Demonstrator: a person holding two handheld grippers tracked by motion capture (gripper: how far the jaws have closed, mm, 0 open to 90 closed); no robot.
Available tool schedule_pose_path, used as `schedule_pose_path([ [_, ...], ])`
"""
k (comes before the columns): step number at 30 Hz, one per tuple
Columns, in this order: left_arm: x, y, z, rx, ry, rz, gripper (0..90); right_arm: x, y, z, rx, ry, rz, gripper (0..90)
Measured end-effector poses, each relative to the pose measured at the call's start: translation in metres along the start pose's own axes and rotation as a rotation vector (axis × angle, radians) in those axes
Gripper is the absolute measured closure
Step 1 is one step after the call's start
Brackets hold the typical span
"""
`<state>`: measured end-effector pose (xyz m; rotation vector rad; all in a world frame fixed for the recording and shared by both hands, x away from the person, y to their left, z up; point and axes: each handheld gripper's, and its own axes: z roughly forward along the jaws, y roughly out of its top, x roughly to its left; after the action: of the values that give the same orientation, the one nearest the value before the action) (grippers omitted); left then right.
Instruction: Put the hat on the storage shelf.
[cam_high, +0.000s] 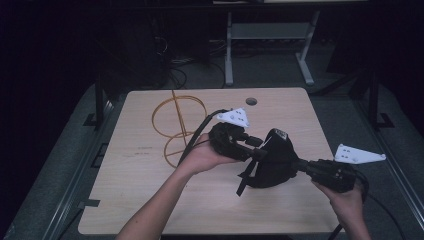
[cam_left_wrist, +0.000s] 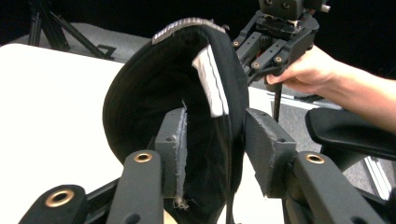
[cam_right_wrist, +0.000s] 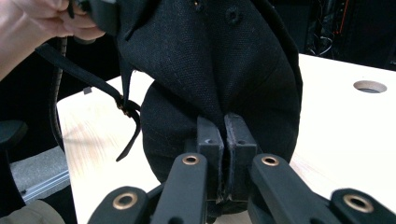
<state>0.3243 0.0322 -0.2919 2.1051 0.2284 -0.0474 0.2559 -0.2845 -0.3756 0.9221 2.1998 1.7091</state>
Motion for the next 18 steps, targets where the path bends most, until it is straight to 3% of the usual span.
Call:
schedule_pose_path([
  [18, -0.010, -0.043, -0.024, 0.028, 0.071, 0.013, 49.3, -0.013, 0.034, -0.013, 0.034, -0.031, 0.003, 86.6],
])
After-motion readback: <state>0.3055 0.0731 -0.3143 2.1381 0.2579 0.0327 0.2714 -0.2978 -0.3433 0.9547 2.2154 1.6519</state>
